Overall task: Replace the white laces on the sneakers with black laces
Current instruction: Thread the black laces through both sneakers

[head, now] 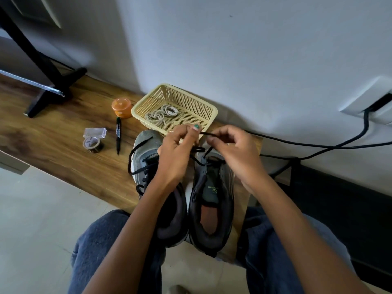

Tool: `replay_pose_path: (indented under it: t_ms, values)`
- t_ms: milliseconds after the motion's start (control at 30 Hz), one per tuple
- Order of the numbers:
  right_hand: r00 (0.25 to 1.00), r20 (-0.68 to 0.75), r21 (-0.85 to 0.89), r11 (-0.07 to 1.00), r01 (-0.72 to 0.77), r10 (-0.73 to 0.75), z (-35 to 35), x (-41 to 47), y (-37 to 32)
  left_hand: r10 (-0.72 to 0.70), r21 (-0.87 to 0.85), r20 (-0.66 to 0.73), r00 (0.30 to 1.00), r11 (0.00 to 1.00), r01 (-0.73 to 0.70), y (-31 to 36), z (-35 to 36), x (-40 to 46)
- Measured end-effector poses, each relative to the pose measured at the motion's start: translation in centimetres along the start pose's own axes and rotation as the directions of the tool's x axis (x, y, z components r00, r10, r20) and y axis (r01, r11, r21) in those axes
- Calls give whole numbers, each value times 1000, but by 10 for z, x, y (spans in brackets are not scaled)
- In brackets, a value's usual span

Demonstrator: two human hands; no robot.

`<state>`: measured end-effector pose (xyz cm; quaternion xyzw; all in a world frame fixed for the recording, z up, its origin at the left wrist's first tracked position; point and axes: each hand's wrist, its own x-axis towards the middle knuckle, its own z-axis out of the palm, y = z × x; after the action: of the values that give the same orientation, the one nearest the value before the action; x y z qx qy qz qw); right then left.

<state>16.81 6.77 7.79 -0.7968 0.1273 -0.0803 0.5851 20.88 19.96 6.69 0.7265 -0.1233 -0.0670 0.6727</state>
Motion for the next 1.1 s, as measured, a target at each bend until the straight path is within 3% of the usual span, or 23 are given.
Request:
replay_pose_path:
  t_ms: [167, 367, 467, 567, 633, 700, 767, 833, 900, 1000, 1100]
  values:
    - [923, -385, 225, 968, 107, -12, -17, 6, -7, -196, -208, -274, 942, 968, 141, 10, -13, 5]
    - [757, -627, 375, 923, 84, 186, -32, 11, -1, -318, -478, -336, 887, 869, 130, 10, -23, 11]
    - [742, -594, 425, 905, -39, 311, -38, 14, 3, -344, -520, -372, 862, 847, 113, 10, -26, 12]
    - [767, -540, 420, 901, -111, 346, -39, 12, 1, -311, -552, -418, 854, 833, 32, 10, -26, 12]
    - [823, -448, 308, 924, -226, 350, -35, 9, -1, -239, -537, -447, 862, 842, -45, 8, -26, 11]
    - [888, -328, 64, 945, -320, 323, -27, 7, 2, -61, -302, -442, 895, 949, -84, 5, -26, 8]
    - [950, -234, -197, 946, -256, 208, -22, 2, 2, 104, -71, -294, 950, 989, -130, 2, -21, 6]
    - [995, -89, -275, 959, -68, 44, -16, -3, -3, 178, 74, -92, 980, 982, -172, -3, -13, 4]
    - [995, 54, -284, 954, 95, -84, -11, -6, -6, 180, 169, 58, 982, 968, -187, -9, -6, 4]
    - [986, 55, -383, 909, 164, -155, -8, -5, -1, 150, 195, 128, 980, 965, -173, -12, -4, 2]
    - [982, -40, -432, 889, 151, -186, -14, 1, 4, 122, 208, 92, 988, 968, -139, -11, -7, 3]
